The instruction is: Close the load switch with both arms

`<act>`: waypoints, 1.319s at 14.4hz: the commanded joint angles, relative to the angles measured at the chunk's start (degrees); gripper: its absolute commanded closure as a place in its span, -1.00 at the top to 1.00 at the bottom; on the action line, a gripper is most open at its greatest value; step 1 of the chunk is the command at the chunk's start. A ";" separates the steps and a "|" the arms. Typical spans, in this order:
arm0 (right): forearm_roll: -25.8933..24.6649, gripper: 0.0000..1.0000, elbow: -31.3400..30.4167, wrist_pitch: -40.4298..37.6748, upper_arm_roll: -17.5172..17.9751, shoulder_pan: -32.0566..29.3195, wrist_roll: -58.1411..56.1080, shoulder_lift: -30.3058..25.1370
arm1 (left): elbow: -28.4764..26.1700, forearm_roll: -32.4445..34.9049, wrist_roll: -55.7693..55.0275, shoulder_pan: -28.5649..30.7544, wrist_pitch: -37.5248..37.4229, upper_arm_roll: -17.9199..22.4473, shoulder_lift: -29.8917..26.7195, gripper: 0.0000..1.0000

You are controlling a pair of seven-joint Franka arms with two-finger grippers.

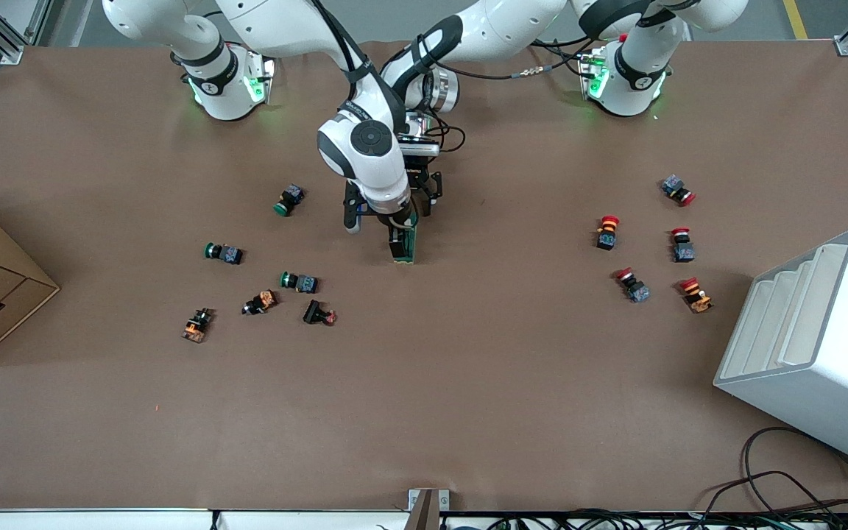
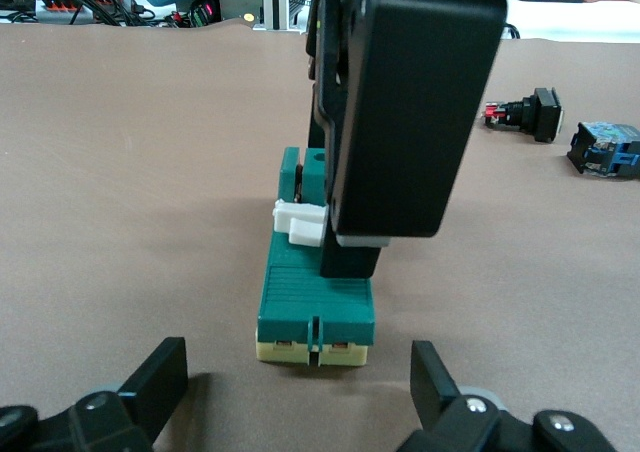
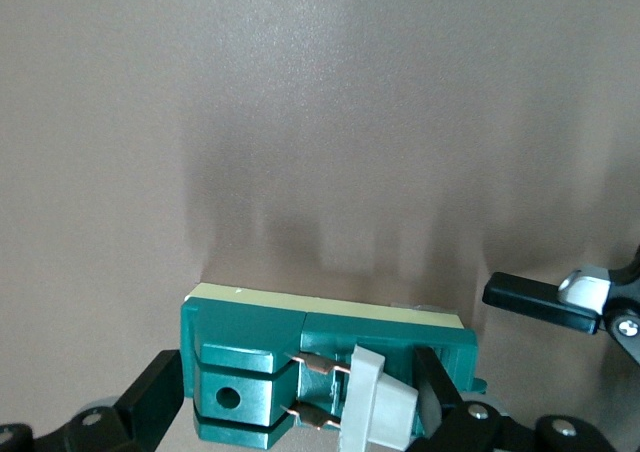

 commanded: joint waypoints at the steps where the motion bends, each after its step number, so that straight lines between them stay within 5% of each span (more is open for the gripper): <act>1: -1.61 1.00 -0.18 2.01 -1.69 0.93 1.86 -0.54 | 0.90 1.08 -1.15 -0.48 -0.20 0.49 0.86 0.97; 19: -1.70 1.00 4.22 1.48 -2.83 -1.35 2.13 -0.71 | 1.08 0.90 -1.24 -0.13 -0.02 0.49 1.12 0.97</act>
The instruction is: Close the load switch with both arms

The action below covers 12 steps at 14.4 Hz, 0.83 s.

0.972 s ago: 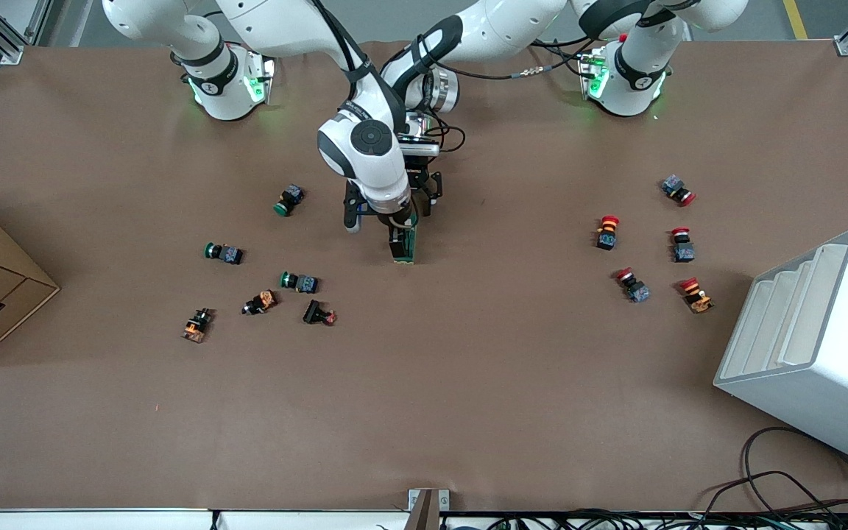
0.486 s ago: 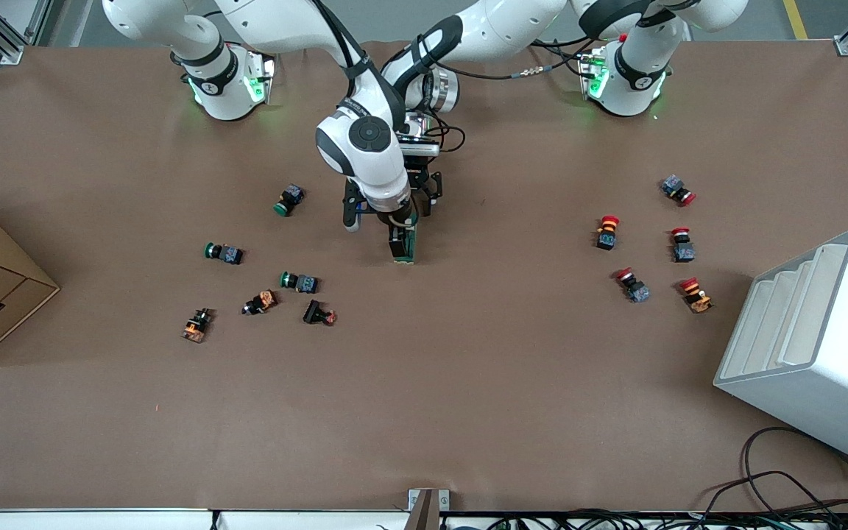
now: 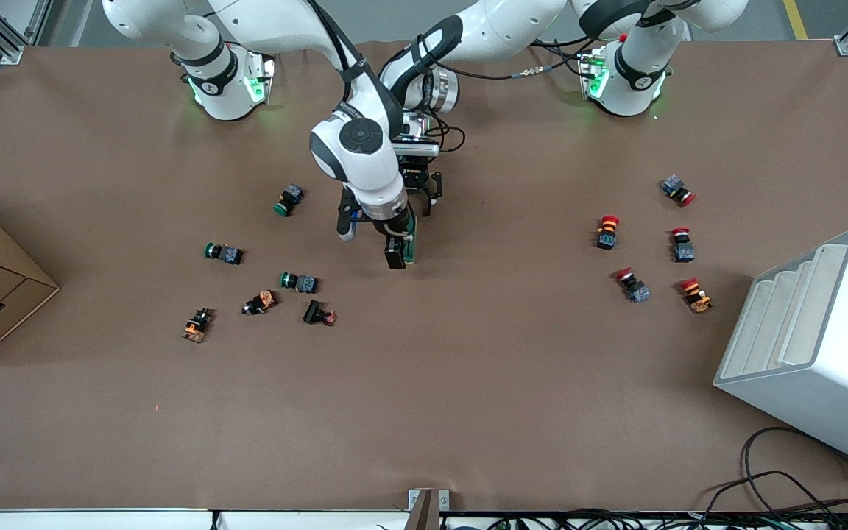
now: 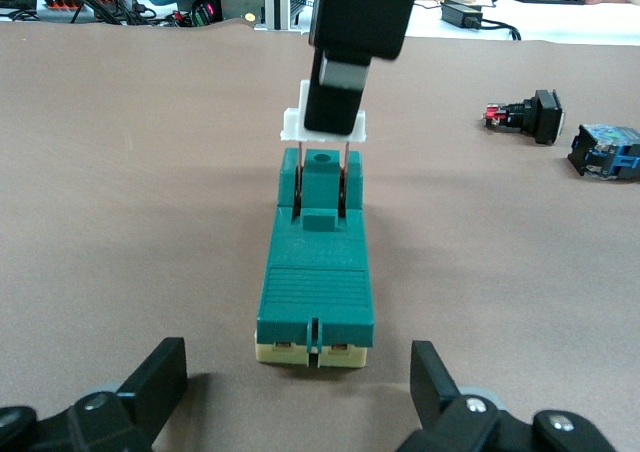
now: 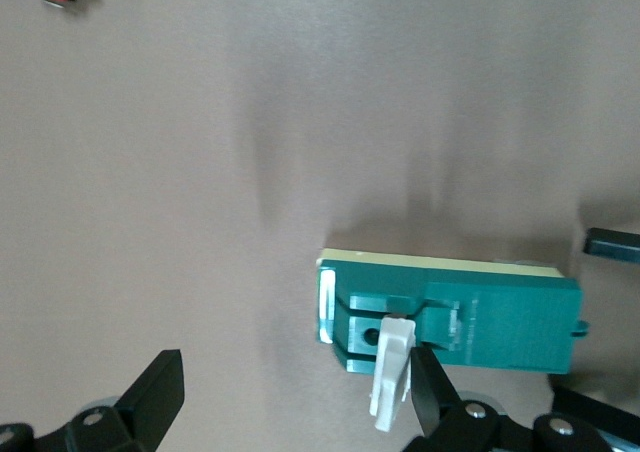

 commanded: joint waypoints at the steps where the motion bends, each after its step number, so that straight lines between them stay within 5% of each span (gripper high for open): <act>1: -1.69 1.00 0.94 0.68 0.15 -1.31 0.66 0.58 | 1.03 0.90 -0.94 -0.13 -0.02 0.46 1.11 0.97; 12: -3.80 1.00 6.38 1.47 -0.12 -3.34 0.13 7.26 | 1.03 0.82 -1.03 0.13 -0.02 0.46 1.11 0.98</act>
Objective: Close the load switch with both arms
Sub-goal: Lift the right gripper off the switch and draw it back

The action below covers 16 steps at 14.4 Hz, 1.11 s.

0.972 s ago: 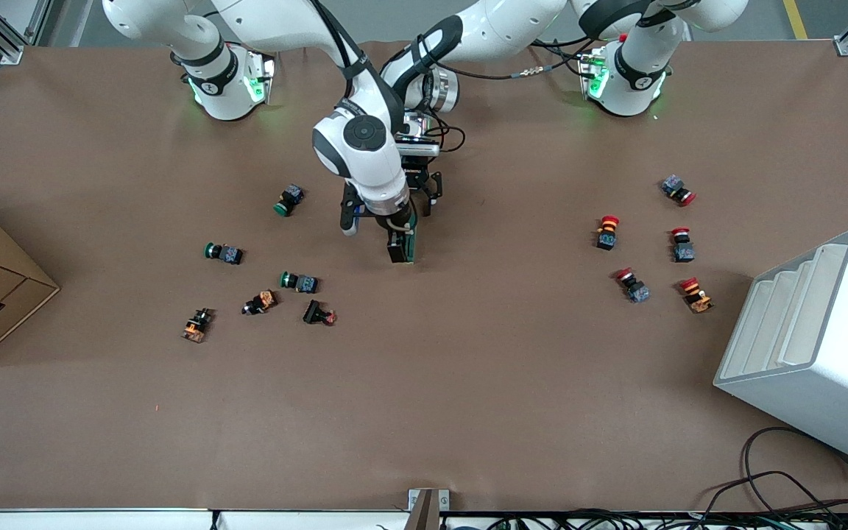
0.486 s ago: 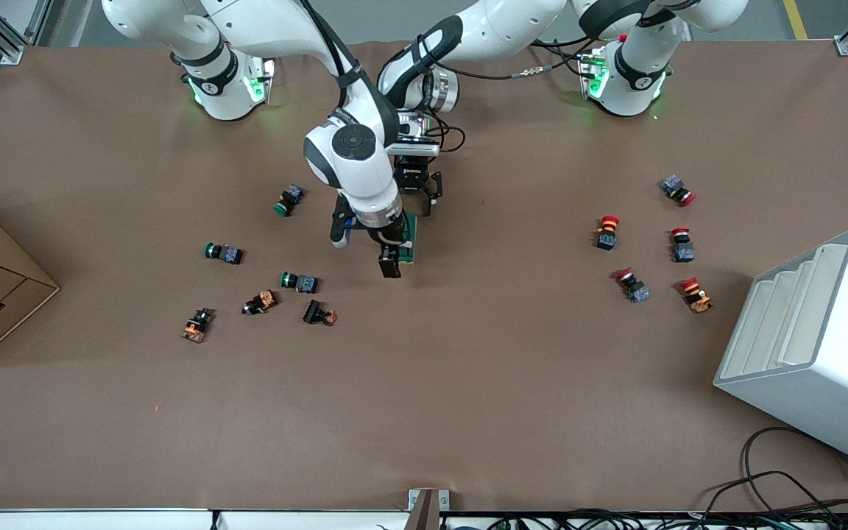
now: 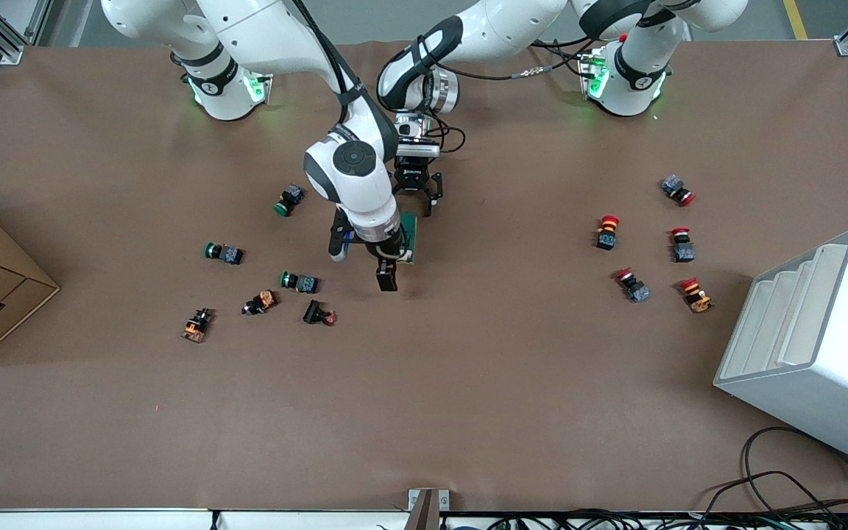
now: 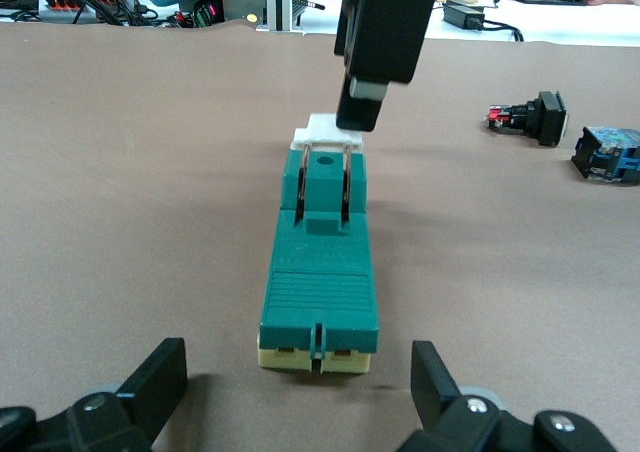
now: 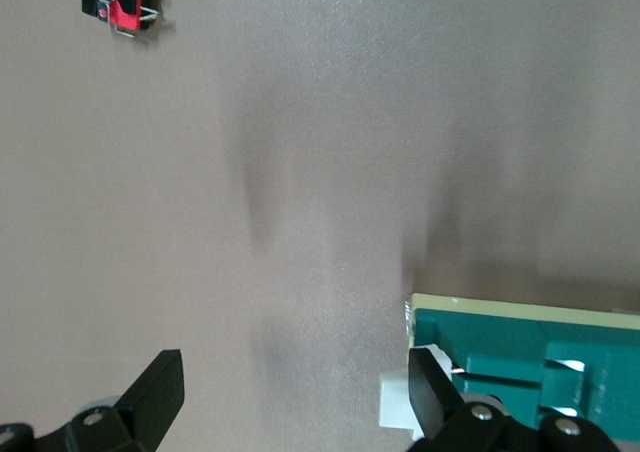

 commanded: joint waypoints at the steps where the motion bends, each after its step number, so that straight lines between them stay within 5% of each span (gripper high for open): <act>1: -1.71 1.00 1.89 0.48 0.34 -0.67 0.45 2.32 | 0.97 0.82 -0.99 0.05 -0.02 0.33 1.10 0.98; 8: -1.89 1.00 4.78 -2.05 0.43 -2.86 -2.78 2.77 | 1.06 0.82 -0.99 0.14 0.50 0.51 1.10 0.98; 12: -0.14 1.00 6.64 -17.16 0.87 -6.47 -15.86 -4.86 | 1.85 0.73 -1.08 1.54 0.59 0.51 0.40 0.98; 16: 3.72 1.00 6.28 -31.92 0.78 -11.99 -40.79 -14.53 | 3.52 0.46 -0.73 3.03 0.77 0.42 0.22 0.98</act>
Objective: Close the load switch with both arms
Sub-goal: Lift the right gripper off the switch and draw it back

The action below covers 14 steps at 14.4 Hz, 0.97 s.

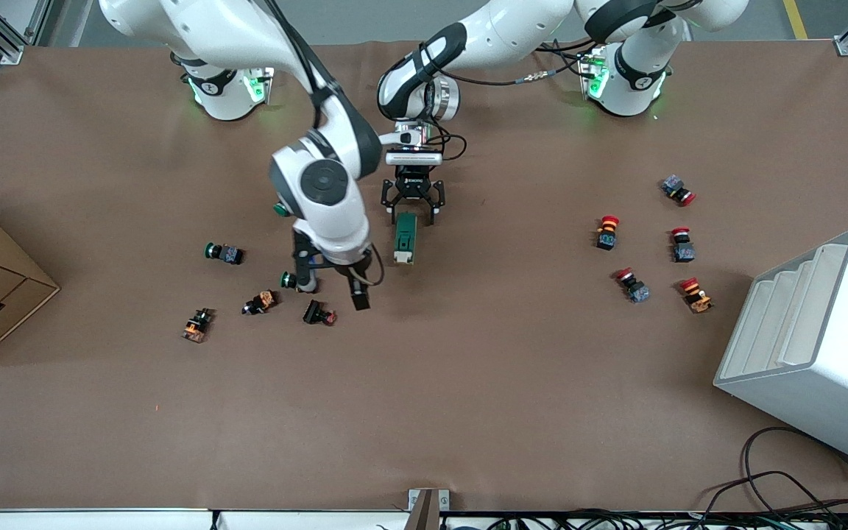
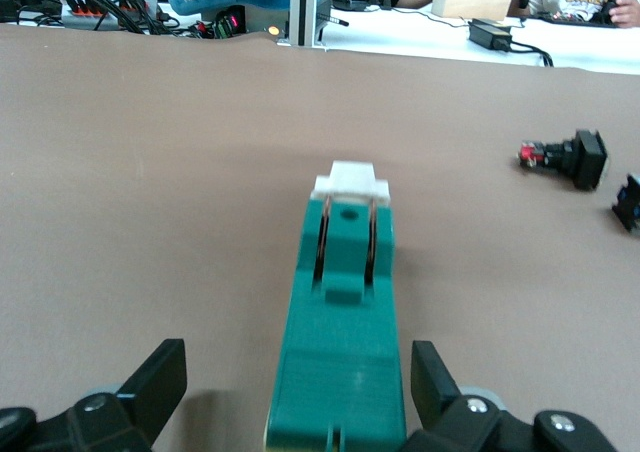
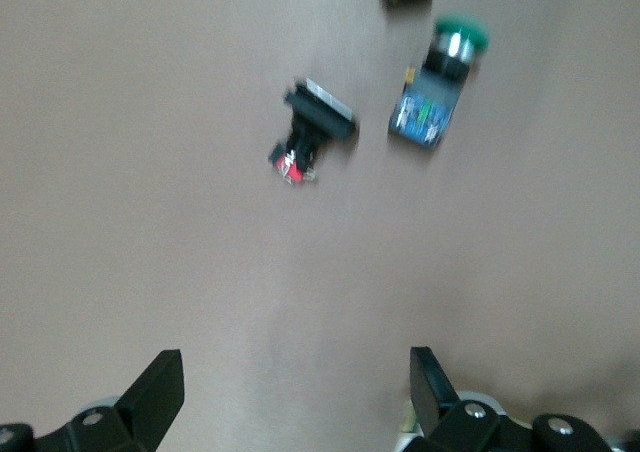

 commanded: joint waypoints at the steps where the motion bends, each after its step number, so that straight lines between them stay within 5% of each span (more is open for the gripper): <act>1: 3.28 1.00 -2.59 -7.87 1.01 -5.20 -17.92 -7.98 | 1.63 0.47 -0.14 1.17 0.68 -0.04 0.11 0.98; 5: 3.56 1.00 -1.11 -22.19 0.66 -13.98 -49.20 -13.26 | 1.89 -2.85 -0.05 1.44 1.12 -0.56 -1.03 0.98; 8: 3.03 1.00 5.47 -31.96 0.57 -21.98 -71.28 -13.36 | 4.34 -8.39 1.35 1.44 1.30 -1.18 -2.52 0.98; 14: -3.56 1.00 12.34 -39.35 0.49 -34.90 -107.40 -13.45 | 14.62 -29.99 18.46 5.56 1.38 -1.97 -6.90 0.98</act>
